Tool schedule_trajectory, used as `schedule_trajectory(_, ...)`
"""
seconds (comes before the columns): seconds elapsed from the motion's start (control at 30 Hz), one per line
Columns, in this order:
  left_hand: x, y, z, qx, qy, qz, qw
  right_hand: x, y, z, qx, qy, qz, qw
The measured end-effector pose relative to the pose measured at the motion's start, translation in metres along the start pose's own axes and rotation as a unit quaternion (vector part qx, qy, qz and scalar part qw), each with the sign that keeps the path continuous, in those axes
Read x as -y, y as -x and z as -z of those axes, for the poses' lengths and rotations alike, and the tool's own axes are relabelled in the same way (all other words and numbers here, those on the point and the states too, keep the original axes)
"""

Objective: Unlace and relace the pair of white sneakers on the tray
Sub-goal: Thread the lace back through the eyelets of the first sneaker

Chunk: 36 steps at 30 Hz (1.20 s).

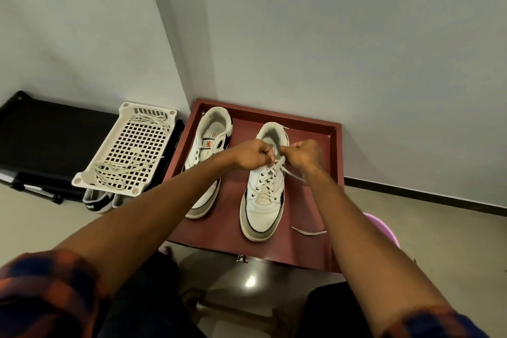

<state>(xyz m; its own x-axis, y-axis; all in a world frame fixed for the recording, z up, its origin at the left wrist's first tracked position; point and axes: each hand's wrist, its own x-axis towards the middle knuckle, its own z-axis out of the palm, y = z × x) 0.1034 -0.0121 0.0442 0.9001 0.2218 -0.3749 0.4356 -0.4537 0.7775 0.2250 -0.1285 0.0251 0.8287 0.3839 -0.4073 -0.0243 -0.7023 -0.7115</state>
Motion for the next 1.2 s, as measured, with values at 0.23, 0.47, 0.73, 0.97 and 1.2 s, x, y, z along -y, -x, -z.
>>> schedule_trajectory(0.23, 0.036, 0.038, 0.026, 0.066, 0.283, 0.048, 0.956, 0.002, -0.006, 0.005, 0.022, 0.020, -0.004, 1.000)
schedule_trajectory(0.47, 0.050, 0.061, 0.047, 0.009, 0.071, 0.087, 0.994, -0.005, -0.009, 0.001, 0.031, -0.010, -0.016, 0.999)
schedule_trajectory(0.73, -0.005, 0.018, 0.005, -0.148, -0.163, -0.075, 0.973, -0.006, -0.010, -0.002, 0.055, -0.057, -0.043, 0.996)
schedule_trajectory(0.97, -0.015, -0.012, -0.009, -0.081, -0.291, -0.064, 0.951, -0.011, -0.013, 0.002, 0.050, -0.065, -0.055, 0.995)
schedule_trajectory(1.2, 0.003, 0.001, -0.001, -0.118, -0.111, -0.036, 0.986, -0.011, -0.017, -0.007, 0.039, -0.028, -0.034, 0.998)
